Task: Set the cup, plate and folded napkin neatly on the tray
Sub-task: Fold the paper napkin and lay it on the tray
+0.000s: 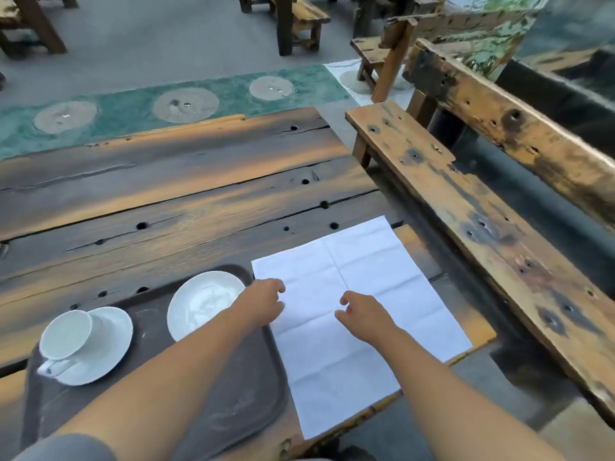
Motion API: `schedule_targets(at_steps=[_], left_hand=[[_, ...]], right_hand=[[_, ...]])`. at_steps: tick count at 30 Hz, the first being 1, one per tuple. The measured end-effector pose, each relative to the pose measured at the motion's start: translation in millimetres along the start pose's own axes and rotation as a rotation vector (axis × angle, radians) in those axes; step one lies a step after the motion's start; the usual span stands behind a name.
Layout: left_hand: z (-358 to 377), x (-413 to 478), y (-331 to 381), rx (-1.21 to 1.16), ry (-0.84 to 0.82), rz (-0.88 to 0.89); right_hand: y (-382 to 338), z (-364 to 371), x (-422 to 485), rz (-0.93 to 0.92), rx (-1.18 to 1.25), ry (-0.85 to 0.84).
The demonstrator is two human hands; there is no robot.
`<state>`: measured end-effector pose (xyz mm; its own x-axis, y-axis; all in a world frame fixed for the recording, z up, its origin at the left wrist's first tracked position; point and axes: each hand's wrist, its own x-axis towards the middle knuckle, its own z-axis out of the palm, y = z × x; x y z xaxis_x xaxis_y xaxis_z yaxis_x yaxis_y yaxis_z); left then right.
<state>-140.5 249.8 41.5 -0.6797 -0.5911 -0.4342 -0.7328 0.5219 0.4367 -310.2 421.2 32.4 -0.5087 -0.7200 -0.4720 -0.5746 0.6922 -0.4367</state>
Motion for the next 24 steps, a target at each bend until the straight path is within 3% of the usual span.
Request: schedule_targets(at_steps=[13,19,24], left_hand=[[44.1,116.5,131.4,0.172,-0.185,0.209],[49.7,180.8,164.5,0.280,-0.231,0.292],[47.7,238.6,199.1,0.382,-0.219,0.407]], right_hand=[[168.3,-36.8,-8.9,0.331,0.155,0.099],[213.6,-32.7,-5.8,0.466,0.303,0.189],[226.8,-32.9,-5.8,0.521,0.252,0.294]])
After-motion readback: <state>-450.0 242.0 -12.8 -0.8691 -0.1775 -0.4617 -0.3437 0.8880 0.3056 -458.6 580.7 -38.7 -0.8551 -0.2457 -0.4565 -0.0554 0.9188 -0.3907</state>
